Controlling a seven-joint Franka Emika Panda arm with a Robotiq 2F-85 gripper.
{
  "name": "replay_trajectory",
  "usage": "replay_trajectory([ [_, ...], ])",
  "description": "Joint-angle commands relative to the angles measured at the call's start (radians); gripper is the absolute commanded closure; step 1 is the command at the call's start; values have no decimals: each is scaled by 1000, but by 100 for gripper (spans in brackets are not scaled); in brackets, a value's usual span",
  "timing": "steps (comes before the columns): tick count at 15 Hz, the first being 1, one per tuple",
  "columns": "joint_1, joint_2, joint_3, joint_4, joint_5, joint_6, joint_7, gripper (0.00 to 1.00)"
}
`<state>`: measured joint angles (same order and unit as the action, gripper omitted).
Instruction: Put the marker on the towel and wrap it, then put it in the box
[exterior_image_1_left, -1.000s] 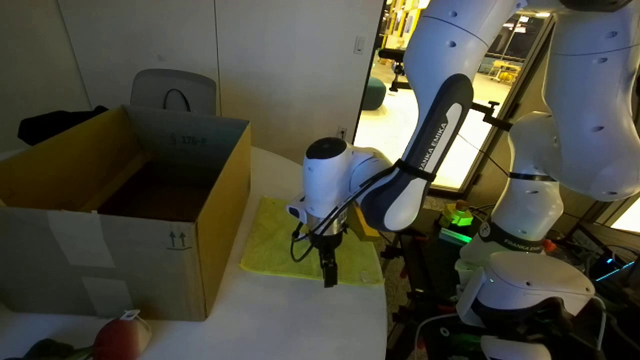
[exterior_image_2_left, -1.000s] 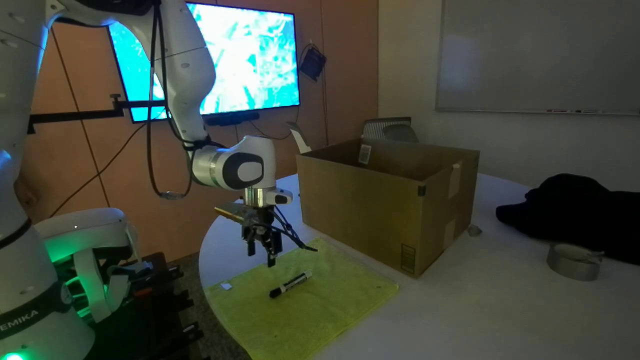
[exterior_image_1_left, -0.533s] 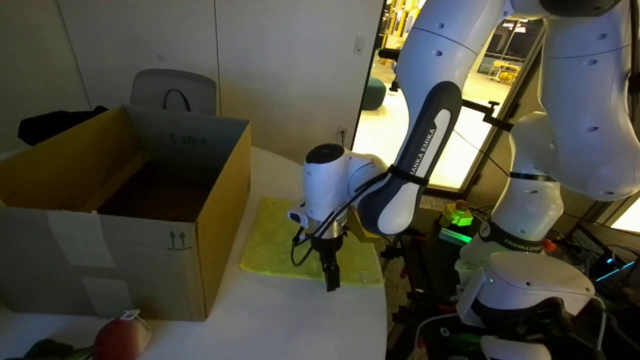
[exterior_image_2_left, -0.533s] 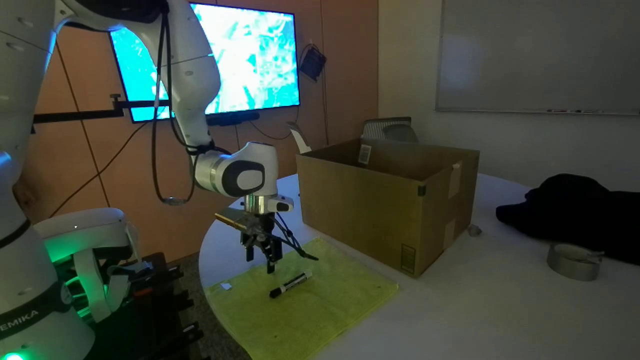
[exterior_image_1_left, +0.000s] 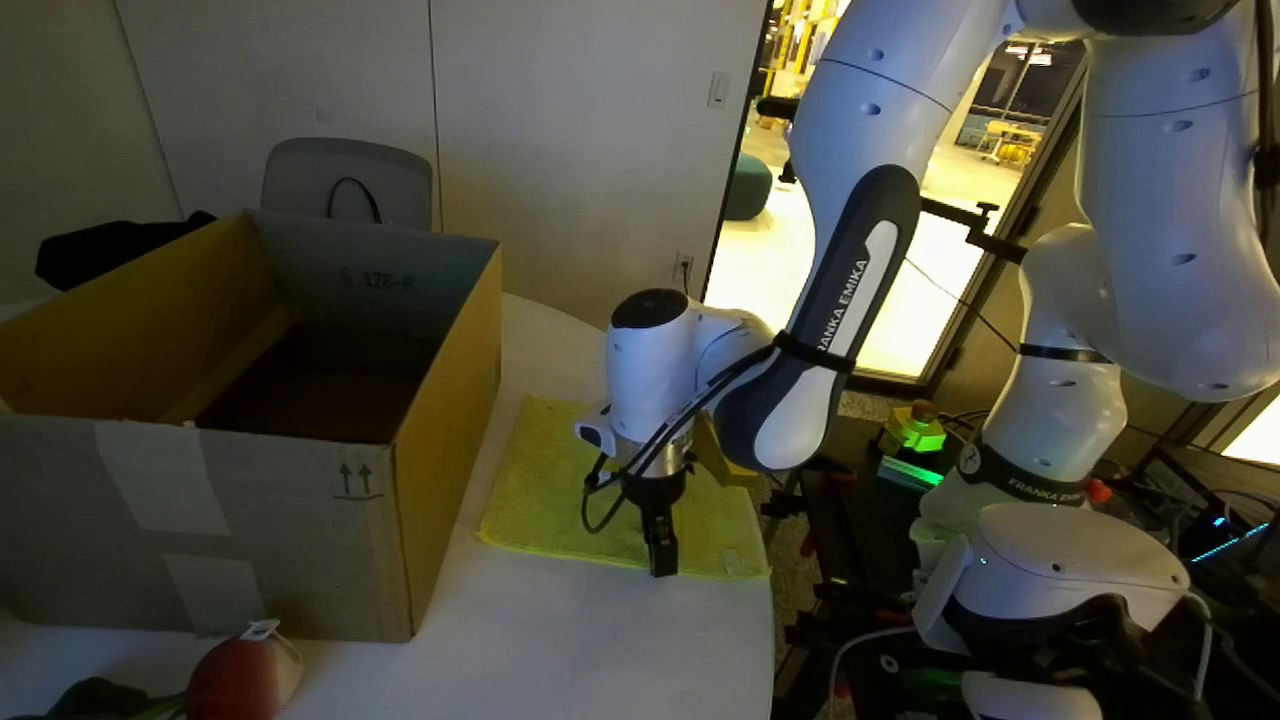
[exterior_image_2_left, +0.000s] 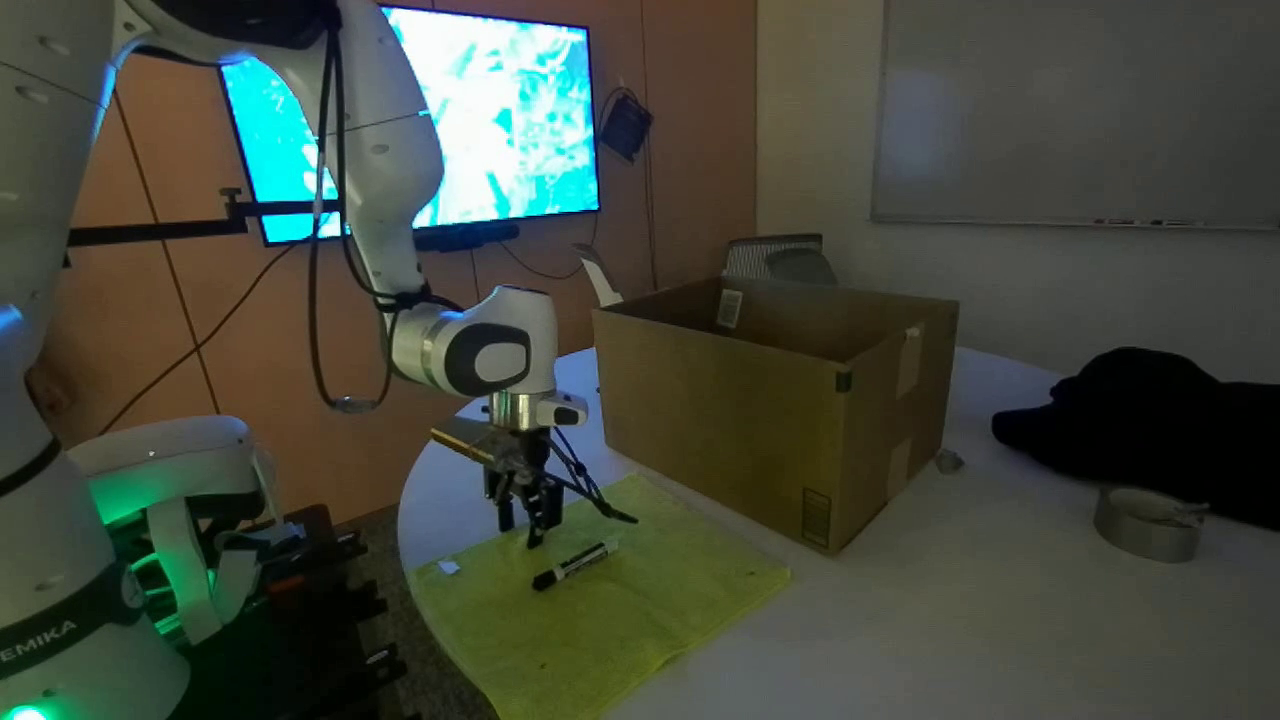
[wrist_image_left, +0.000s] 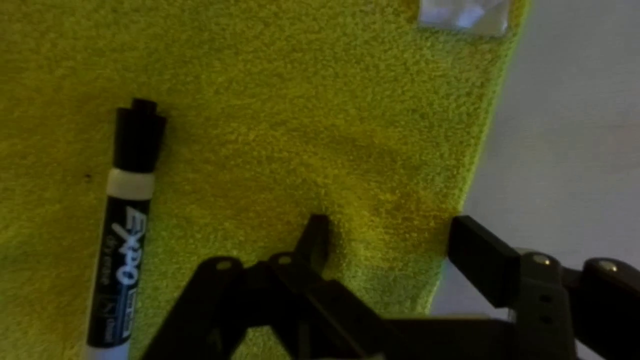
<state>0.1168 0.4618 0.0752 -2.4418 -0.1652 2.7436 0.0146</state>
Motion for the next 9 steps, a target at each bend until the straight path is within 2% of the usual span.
replay_trajectory([
  [1, 14, 3, -15, -2, 8, 21, 3, 63],
  [5, 21, -20, -24, -12, 0, 20, 11, 94],
  [7, 26, -39, -30, -19, -4, 15, 18, 98],
  [9, 28, -68, -34, -31, -3, 11, 22, 94],
])
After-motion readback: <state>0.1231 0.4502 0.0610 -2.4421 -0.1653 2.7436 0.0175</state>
